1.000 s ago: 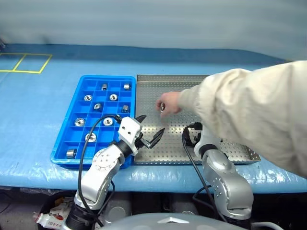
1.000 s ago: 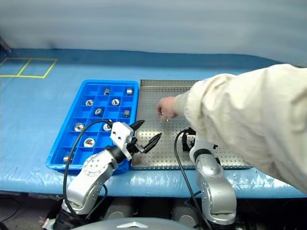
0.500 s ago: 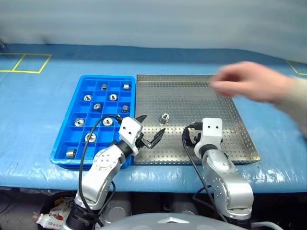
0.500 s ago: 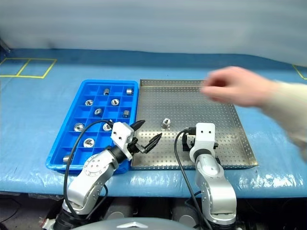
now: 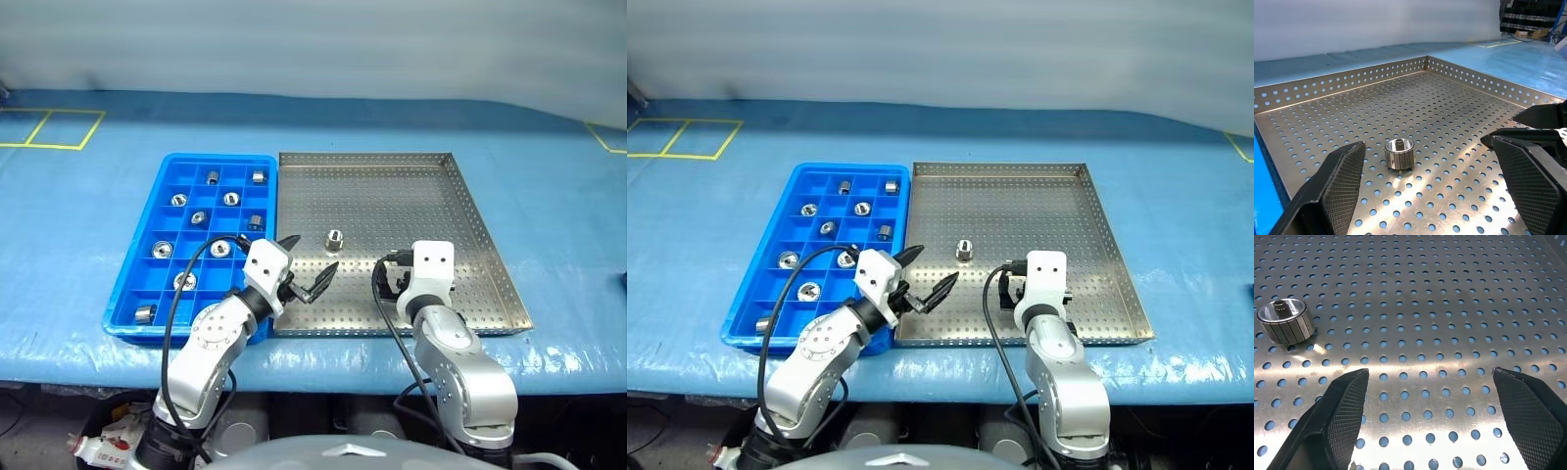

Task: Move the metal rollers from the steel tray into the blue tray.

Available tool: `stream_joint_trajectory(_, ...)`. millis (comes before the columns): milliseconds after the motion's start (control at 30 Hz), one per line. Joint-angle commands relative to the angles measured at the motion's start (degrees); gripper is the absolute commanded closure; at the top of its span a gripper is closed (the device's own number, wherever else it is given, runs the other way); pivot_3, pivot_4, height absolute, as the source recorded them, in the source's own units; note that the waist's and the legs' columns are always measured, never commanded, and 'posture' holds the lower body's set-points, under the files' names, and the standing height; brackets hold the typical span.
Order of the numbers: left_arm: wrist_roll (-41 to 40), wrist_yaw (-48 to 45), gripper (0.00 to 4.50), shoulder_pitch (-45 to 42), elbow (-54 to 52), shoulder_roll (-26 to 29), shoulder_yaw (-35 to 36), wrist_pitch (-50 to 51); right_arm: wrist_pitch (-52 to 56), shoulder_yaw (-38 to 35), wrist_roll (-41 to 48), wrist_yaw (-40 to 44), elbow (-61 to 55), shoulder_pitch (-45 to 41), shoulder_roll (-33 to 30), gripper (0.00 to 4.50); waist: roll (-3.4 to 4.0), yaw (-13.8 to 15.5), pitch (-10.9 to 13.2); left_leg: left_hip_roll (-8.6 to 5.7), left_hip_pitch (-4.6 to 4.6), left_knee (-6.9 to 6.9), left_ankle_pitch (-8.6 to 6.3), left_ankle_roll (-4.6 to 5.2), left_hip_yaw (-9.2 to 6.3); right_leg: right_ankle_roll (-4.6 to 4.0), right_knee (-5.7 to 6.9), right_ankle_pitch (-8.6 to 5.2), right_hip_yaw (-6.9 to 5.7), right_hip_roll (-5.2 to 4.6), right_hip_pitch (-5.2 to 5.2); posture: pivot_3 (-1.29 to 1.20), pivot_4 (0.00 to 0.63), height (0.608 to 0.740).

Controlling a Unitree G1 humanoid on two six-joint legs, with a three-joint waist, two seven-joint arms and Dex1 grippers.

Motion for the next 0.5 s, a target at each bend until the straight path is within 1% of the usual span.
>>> stream_joint_trajectory(33, -0.2, 0.0, 0.00, -0.1, -1.3, -0.3, -0.4, -1.2, -0.6, 0.3, -0.3, -0.1, -1.7, -0.5, 0.2, 0.24, 0.00, 0.0, 0.0, 0.00, 0.00, 0.00, 0.00, 0.00, 0.00, 0.00, 0.00, 0.00, 0.00, 0.00, 0.00, 0.15, 0.150, 0.740)
stream_joint_trajectory(500, -0.4, -0.1, 0.00, 0.0, -1.2, -0.3, -0.4, -1.2, -0.6, 0.5, -0.3, -0.1, -1.8, -0.4, 0.3, 0.24, 0.00, 0.0, 0.0, 0.00, 0.00, -0.01, 0.00, 0.00, 0.00, 0.00, 0.00, 0.00, 0.00, 0.00, -0.01, 0.15, 0.150, 0.740)
